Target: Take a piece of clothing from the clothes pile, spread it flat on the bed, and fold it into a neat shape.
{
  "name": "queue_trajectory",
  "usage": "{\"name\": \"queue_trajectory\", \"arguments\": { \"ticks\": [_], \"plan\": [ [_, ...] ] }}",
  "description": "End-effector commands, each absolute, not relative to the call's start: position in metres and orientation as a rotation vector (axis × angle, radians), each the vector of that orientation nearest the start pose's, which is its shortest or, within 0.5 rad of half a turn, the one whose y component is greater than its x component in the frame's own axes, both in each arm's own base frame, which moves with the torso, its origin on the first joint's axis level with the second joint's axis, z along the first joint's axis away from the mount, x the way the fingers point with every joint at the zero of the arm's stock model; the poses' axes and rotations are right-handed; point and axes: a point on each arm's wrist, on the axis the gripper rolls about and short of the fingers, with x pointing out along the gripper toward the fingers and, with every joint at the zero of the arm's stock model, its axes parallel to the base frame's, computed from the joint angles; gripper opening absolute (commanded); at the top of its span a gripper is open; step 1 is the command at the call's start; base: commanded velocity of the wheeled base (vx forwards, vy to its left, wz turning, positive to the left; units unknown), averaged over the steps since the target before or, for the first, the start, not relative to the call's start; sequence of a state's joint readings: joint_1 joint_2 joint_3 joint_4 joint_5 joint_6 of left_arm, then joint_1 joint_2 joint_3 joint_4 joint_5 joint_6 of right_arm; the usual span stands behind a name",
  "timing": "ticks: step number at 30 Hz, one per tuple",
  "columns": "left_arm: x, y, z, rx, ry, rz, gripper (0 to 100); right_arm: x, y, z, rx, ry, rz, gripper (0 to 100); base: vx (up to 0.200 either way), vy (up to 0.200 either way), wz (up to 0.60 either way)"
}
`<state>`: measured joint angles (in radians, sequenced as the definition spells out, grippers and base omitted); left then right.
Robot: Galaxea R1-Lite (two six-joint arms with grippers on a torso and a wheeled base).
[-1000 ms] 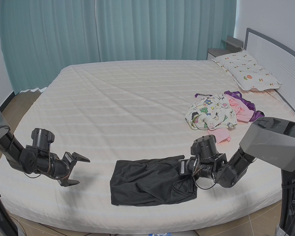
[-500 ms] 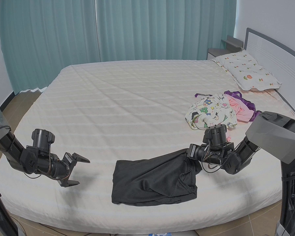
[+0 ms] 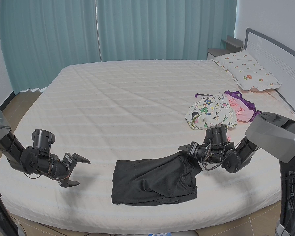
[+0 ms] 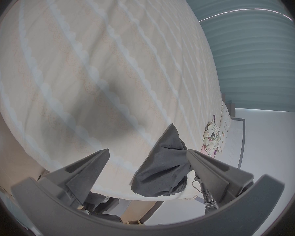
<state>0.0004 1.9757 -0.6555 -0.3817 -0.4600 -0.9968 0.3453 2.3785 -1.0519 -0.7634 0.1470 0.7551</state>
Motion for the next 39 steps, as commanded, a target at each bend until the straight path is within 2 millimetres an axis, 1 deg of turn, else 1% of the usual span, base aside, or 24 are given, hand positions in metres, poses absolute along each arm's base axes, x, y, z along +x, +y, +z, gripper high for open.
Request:
{"name": "queue_trajectory", "arguments": {
  "ticks": [1, 3, 5, 6, 7, 10, 14, 19, 22, 28, 29, 32, 35, 39],
  "plan": [
    [0.294, -0.010, 0.044, -1.121, 1.074, 0.072, 100, 0.382, 0.133, 0.029, 0.665, 0.671, 0.242, 100, 0.000, 0.000, 0.00],
    [0.294, -0.010, 0.044, -1.122, 1.073, 0.073, 100, 0.371, 0.133, 0.036, 0.626, 0.671, 0.261, 100, 0.000, 0.000, 0.00],
    [0.294, -0.010, 0.044, -1.122, 1.073, 0.071, 100, 0.357, 0.135, 0.037, 0.566, 0.688, 0.291, 100, 0.000, 0.000, 0.00],
    [0.294, -0.010, 0.044, -1.122, 1.073, 0.071, 100, 0.357, 0.135, 0.037, 0.566, 0.688, 0.291, 100, 0.000, 0.000, 0.00],
    [0.294, -0.010, 0.044, -1.122, 1.074, 0.072, 100, 0.346, 0.140, 0.036, 0.516, 0.703, 0.320, 100, 0.000, 0.000, 0.00],
    [0.294, -0.010, 0.044, -1.122, 1.074, 0.072, 100, 0.322, 0.152, 0.032, 0.427, 0.713, 0.396, 100, 0.000, 0.000, 0.00],
    [0.294, -0.010, 0.044, -1.122, 1.074, 0.072, 100, 0.306, 0.168, 0.027, 0.390, 0.744, 0.448, 100, 0.000, 0.000, 0.00],
    [0.294, -0.010, 0.044, -1.122, 1.074, 0.072, 100, 0.299, 0.178, 0.020, 0.370, 0.777, 0.469, 100, 0.000, 0.000, 0.00],
    [0.294, -0.010, 0.044, -1.122, 1.074, 0.072, 100, 0.297, 0.177, 0.012, 0.360, 0.802, 0.462, 100, 0.000, 0.000, 0.00],
    [0.294, -0.010, 0.044, -1.122, 1.074, 0.072, 100, 0.293, 0.175, 0.005, 0.349, 0.833, 0.457, 100, 0.000, 0.000, 0.00],
    [0.294, -0.010, 0.044, -1.122, 1.074, 0.072, 100, 0.292, 0.176, 0.003, 0.345, 0.841, 0.458, 0, 0.000, 0.000, 0.00],
    [0.294, -0.010, 0.044, -1.122, 1.074, 0.072, 100, 0.288, 0.181, -0.005, 0.332, 0.865, 0.467, 0, 0.000, 0.000, 0.00],
    [0.294, -0.010, 0.044, -1.122, 1.074, 0.072, 100, 0.287, 0.182, -0.011, 0.315, 0.882, 0.469, 0, 0.000, 0.000, 0.00],
    [0.294, -0.010, 0.044, -1.122, 1.074, 0.072, 100, 0.281, 0.177, -0.006, 0.306, 0.886, 0.466, 0, 0.000, 0.000, 0.00]
  ]
}}
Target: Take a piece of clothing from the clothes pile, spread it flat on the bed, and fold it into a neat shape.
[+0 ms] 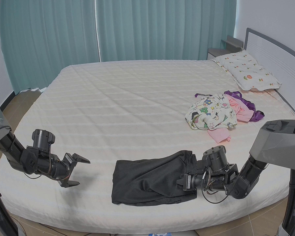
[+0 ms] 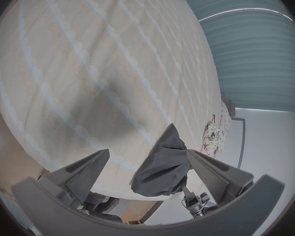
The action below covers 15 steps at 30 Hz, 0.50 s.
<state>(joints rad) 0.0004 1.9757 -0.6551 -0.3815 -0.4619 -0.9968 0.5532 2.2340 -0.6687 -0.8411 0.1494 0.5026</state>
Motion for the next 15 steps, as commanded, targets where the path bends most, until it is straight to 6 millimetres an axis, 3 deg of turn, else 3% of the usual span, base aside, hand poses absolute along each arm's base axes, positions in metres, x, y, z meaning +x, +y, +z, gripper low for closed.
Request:
{"name": "queue_trajectory", "arguments": {
  "ticks": [1, 8, 15],
  "plan": [
    [0.294, -0.010, 0.044, -1.122, 1.074, 0.072, 100, 0.279, 0.175, -0.005, 0.307, 0.885, 0.464, 0, 0.000, 0.000, 0.00],
    [0.294, -0.010, 0.044, -1.122, 1.074, 0.072, 100, 0.264, 0.147, 0.014, 0.315, 0.871, 0.427, 0, 0.000, 0.000, 0.00],
    [0.294, -0.010, 0.044, -1.122, 1.074, 0.072, 100, 0.250, 0.122, 0.002, 0.257, 0.932, 0.403, 0, 0.000, 0.000, 0.00]
  ]
}}
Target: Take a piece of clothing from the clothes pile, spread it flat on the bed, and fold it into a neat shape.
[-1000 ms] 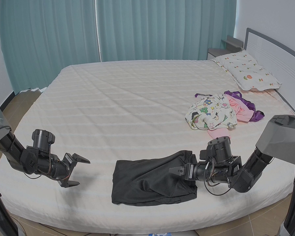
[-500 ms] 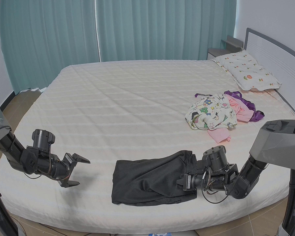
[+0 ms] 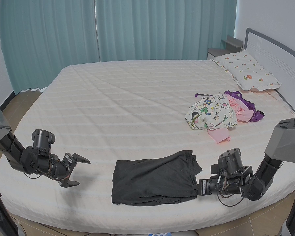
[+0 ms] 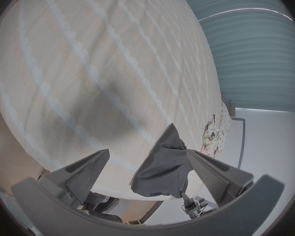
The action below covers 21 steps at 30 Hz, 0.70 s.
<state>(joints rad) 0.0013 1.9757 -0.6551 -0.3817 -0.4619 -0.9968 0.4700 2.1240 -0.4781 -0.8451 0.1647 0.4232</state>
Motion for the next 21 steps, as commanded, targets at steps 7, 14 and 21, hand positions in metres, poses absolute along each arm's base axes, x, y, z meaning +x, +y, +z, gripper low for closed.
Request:
{"name": "queue_trajectory", "arguments": {
  "ticks": [7, 14, 21],
  "plan": [
    [0.294, -0.010, 0.044, -1.121, 1.074, 0.071, 100, 0.247, 0.117, -0.011, 0.257, 0.988, 0.396, 0, 0.000, 0.000, 0.00],
    [0.294, -0.010, 0.044, -1.120, 1.074, 0.071, 100, 0.245, 0.114, -0.018, 0.255, 1.007, 0.383, 0, 0.000, 0.000, 0.00],
    [0.294, -0.010, 0.043, -1.110, 1.076, 0.067, 100, 0.245, 0.111, -0.019, 0.264, 0.995, 0.379, 100, 0.000, 0.000, 0.00]
  ]
}}
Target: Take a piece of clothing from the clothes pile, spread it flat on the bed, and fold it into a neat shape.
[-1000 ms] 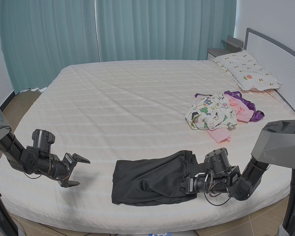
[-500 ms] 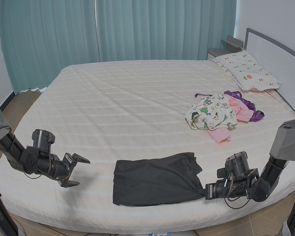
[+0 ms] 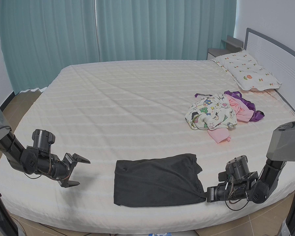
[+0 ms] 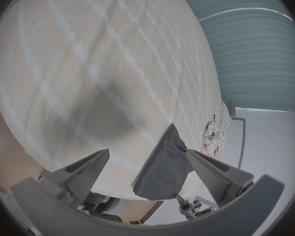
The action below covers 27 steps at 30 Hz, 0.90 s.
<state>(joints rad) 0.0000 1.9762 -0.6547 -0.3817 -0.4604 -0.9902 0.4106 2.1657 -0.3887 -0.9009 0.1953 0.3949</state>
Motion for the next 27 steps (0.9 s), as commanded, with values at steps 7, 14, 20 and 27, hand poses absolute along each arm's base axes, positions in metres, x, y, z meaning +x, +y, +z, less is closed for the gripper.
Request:
{"name": "queue_trajectory", "arguments": {
  "ticks": [7, 14, 20, 27],
  "plan": [
    [0.294, -0.010, 0.042, -1.090, 1.079, 0.061, 100, 0.277, 0.108, 0.001, 0.350, 0.815, 0.369, 100, 0.000, 0.000, 0.00],
    [0.294, -0.010, 0.042, -1.089, 1.078, 0.063, 100, 0.339, 0.124, 0.001, 0.491, 0.734, 0.337, 100, 0.000, 0.000, 0.00],
    [0.294, -0.010, 0.042, -1.089, 1.078, 0.063, 100, 0.370, 0.137, -0.010, 0.561, 0.744, 0.315, 100, 0.000, 0.000, 0.00],
    [0.294, -0.010, 0.042, -1.090, 1.079, 0.061, 100, 0.390, 0.144, -0.022, 0.577, 0.753, 0.310, 0, 0.000, 0.000, 0.00]
  ]
}}
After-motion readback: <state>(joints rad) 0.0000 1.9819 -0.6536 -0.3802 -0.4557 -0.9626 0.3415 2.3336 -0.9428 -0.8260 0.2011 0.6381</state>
